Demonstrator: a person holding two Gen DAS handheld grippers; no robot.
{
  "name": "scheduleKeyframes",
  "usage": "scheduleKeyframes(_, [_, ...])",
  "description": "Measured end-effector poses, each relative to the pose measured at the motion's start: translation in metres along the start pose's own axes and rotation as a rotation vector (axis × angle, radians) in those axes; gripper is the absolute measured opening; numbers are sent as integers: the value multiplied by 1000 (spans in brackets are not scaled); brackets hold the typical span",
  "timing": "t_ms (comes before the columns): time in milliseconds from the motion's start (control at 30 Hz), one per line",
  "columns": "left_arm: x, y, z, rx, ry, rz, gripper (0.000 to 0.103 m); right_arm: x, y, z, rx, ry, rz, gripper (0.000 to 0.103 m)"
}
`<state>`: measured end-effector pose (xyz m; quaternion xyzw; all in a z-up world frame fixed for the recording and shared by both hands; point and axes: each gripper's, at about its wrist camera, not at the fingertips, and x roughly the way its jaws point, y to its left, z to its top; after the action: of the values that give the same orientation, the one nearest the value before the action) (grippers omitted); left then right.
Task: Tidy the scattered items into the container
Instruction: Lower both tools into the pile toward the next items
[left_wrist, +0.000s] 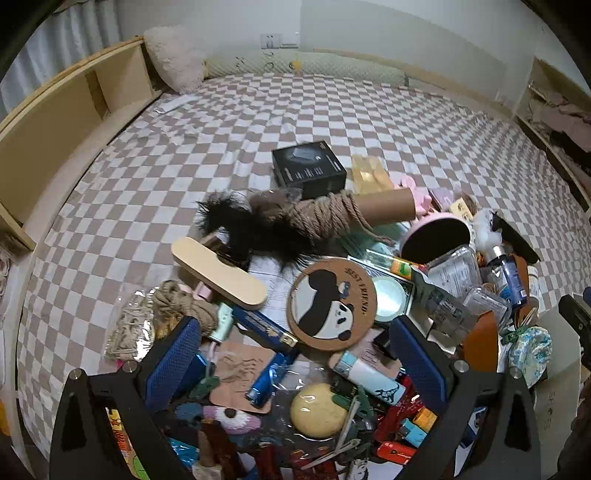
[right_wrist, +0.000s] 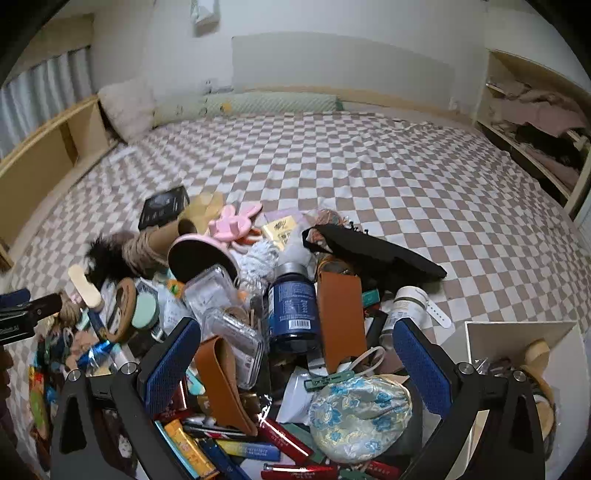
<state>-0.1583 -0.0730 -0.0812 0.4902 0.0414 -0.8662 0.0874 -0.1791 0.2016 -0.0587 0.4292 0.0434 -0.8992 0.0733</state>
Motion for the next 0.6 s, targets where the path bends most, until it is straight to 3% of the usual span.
scheduleKeyframes(267, [15, -24, 2, 37, 46, -11, 103, 18, 1, -1, 22, 114, 47, 103])
scheduleKeyframes(367, [22, -29, 2, 40, 67, -7, 103, 26, 5, -7, -13, 153, 48, 95])
scheduleKeyframes(467, [30, -33, 3, 35, 86, -5, 103, 33, 9, -14, -39, 204, 69, 94])
scheduleKeyframes(600, [38, -35, 6, 8, 115, -20, 102, 43, 16, -26, -95, 276, 109, 74])
